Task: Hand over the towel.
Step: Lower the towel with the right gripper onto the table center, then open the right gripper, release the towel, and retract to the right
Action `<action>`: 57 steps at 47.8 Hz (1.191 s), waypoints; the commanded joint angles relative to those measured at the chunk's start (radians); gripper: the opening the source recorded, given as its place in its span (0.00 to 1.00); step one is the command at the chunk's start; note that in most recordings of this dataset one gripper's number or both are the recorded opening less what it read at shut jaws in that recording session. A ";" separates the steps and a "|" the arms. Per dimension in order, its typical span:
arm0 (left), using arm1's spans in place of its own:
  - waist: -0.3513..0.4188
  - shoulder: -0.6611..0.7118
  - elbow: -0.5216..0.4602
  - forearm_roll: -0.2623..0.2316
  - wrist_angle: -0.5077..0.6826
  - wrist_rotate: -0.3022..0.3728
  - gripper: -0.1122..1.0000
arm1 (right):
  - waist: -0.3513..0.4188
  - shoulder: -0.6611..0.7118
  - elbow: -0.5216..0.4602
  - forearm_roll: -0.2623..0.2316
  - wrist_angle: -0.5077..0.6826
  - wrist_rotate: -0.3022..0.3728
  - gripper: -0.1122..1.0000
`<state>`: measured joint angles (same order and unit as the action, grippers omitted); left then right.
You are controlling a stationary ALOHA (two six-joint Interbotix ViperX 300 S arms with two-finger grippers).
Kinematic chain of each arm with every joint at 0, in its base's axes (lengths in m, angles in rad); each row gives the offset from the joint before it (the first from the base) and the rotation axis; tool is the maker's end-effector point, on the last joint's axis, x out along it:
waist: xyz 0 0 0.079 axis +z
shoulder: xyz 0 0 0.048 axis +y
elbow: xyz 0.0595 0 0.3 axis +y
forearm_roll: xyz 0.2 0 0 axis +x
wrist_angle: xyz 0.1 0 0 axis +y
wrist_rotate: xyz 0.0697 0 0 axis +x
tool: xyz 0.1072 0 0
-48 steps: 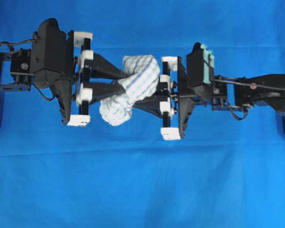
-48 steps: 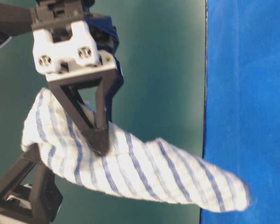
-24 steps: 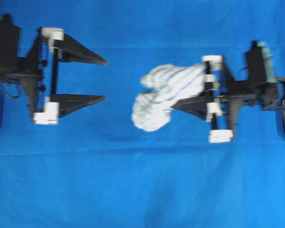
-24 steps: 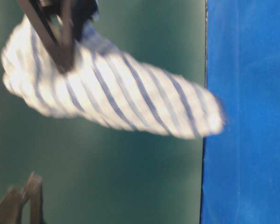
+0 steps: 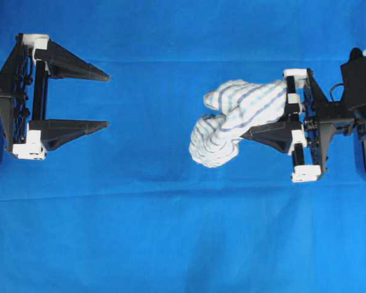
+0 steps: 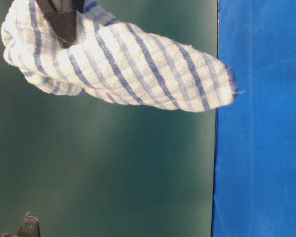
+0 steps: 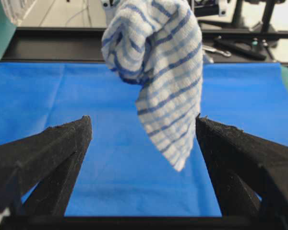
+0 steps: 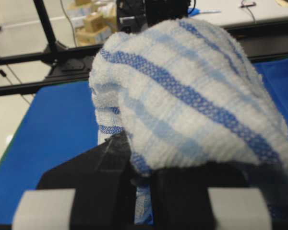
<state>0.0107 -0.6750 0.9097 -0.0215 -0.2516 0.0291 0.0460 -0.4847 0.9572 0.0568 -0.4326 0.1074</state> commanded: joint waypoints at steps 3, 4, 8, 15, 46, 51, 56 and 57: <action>-0.003 -0.005 -0.012 -0.002 -0.012 0.000 0.93 | -0.025 0.028 -0.052 0.002 0.040 0.009 0.16; -0.003 -0.005 -0.012 -0.002 -0.014 0.002 0.93 | -0.031 0.037 -0.061 0.003 0.058 0.011 0.16; -0.005 -0.005 -0.012 -0.002 -0.017 0.000 0.93 | -0.061 0.081 -0.110 0.003 0.158 0.012 0.16; -0.003 -0.002 -0.012 -0.002 -0.021 0.002 0.93 | -0.121 0.196 -0.213 0.003 0.347 0.012 0.16; -0.003 0.005 -0.006 -0.002 -0.018 0.005 0.93 | -0.169 0.644 -0.377 -0.006 0.600 0.002 0.16; -0.003 0.005 -0.003 -0.002 -0.018 0.003 0.93 | -0.169 0.643 -0.377 -0.009 0.598 -0.003 0.16; -0.003 0.006 -0.002 -0.002 -0.020 0.003 0.93 | -0.169 0.644 -0.377 -0.009 0.600 -0.005 0.16; -0.003 0.005 -0.002 -0.002 -0.020 0.003 0.93 | -0.169 0.643 -0.377 -0.009 0.600 -0.005 0.16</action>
<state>0.0092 -0.6688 0.9173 -0.0215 -0.2608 0.0307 -0.1197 0.1718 0.5952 0.0506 0.1703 0.1043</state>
